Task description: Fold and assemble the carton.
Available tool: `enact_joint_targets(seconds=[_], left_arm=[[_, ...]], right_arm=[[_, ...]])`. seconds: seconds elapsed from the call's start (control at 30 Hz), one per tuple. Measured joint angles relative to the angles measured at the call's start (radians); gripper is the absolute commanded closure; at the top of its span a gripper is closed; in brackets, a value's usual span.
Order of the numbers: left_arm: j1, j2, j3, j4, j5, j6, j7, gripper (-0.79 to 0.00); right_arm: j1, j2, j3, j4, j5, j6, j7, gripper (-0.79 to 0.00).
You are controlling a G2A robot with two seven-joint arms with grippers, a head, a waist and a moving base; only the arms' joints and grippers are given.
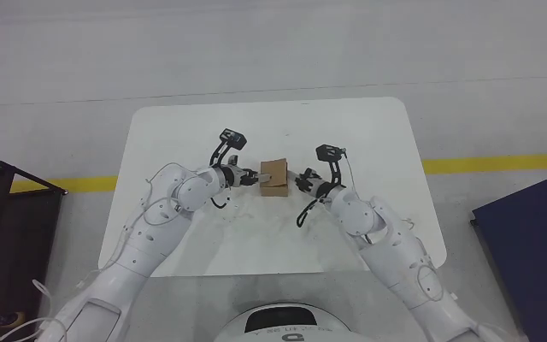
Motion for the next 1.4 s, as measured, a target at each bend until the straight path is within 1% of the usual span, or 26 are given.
enact_joint_targets(seconds=[0.1,0.27,0.4,0.67,0.97,1.23,1.4], left_arm=[[0.0,0.0,0.001,0.001,0.008,0.004,0.001,-0.785],[0.0,-0.002,0.003,0.001,0.011,0.005,0.0,-0.785],[-0.002,-0.004,0.005,0.002,0.012,0.004,0.002,-0.785],[0.0,-0.003,-0.005,-0.004,0.001,-0.004,0.003,-0.785],[0.013,-0.003,-0.007,-0.014,0.002,-0.01,0.002,-0.785],[0.019,0.0,-0.028,-0.02,-0.013,-0.021,0.013,-0.785],[0.026,0.0,-0.034,-0.02,-0.05,-0.05,0.023,-0.785]], right_arm=[[-0.027,0.003,0.001,-0.05,-0.068,0.059,-0.011,-0.502],[-0.066,0.008,0.006,-0.118,-0.134,0.115,-0.011,-0.511],[-0.077,0.009,0.012,-0.133,-0.13,0.098,0.003,-0.496],[-0.06,0.004,-0.006,-0.112,-0.124,0.073,0.02,-0.456],[-0.039,-0.002,-0.026,-0.101,-0.131,0.076,0.031,-0.453],[-0.041,-0.004,-0.015,-0.095,-0.132,0.095,0.029,-0.511],[-0.04,-0.006,-0.019,-0.1,-0.137,0.098,0.033,-0.517]])
